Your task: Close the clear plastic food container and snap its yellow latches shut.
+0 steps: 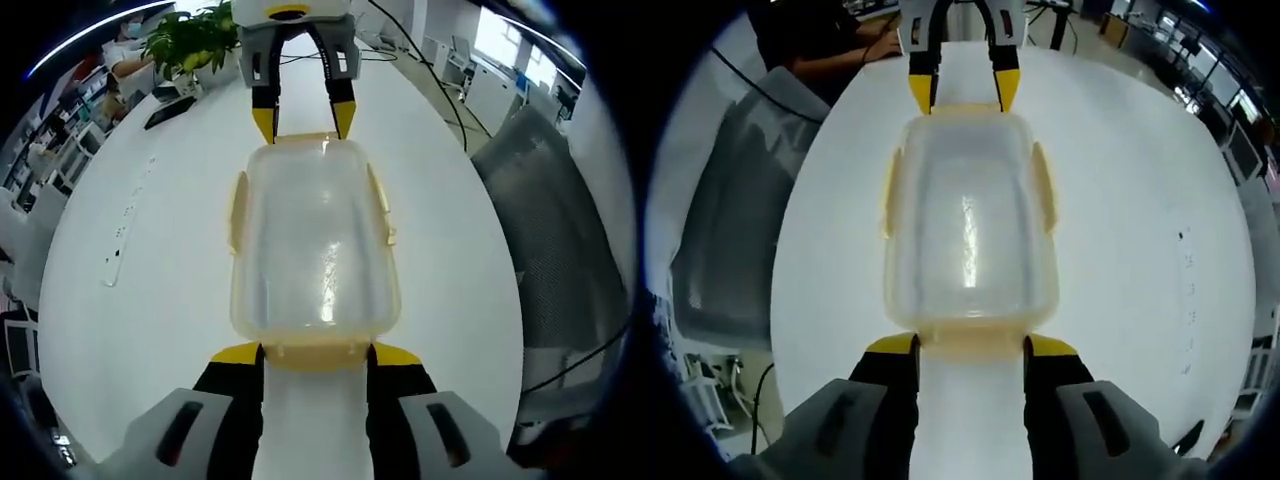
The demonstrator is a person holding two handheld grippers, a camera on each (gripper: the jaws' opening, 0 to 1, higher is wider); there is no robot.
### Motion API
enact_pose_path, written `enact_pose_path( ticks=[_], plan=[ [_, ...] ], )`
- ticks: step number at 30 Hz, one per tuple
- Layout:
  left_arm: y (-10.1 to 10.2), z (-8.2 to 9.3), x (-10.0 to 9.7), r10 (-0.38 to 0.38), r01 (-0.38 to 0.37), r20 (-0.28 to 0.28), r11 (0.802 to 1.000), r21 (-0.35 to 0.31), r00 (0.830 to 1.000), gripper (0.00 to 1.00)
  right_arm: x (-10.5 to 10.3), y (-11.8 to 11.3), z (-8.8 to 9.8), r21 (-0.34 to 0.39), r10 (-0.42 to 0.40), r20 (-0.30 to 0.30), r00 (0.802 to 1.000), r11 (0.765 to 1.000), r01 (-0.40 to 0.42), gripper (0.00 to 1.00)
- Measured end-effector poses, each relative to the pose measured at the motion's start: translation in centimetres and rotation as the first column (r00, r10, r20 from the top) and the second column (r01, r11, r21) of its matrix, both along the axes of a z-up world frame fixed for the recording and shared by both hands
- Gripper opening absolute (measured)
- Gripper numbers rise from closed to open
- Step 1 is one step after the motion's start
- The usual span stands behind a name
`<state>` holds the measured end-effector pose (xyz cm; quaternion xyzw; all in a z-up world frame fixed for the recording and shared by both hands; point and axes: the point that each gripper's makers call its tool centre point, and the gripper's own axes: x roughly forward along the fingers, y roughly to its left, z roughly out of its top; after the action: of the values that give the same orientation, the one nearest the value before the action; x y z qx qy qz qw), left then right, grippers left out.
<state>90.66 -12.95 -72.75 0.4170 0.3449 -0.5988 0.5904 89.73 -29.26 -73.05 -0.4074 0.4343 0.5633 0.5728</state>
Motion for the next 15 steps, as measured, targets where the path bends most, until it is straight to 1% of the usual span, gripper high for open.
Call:
enact_pose_path(
  ticks=[4,8,15],
  plan=[
    [0.10,-0.02,0.03,-0.004,0.004,-0.003,1.000,0.001,1.000,0.40,0.08,-0.05,0.09,0.003,-0.019,-0.001,1.000,1.000,0.019,0.41],
    [0.20,0.12,-0.02,-0.007,0.007,0.000,1.000,0.004,1.000,0.39,0.16,-0.13,0.28,0.000,-0.026,0.003,1.000,1.000,0.026,0.40],
    [0.45,0.93,0.04,-0.001,0.001,0.007,1.000,0.003,1.000,0.38,0.01,-0.14,0.85,0.000,-0.029,0.010,1.000,1.000,0.029,0.39]
  ],
)
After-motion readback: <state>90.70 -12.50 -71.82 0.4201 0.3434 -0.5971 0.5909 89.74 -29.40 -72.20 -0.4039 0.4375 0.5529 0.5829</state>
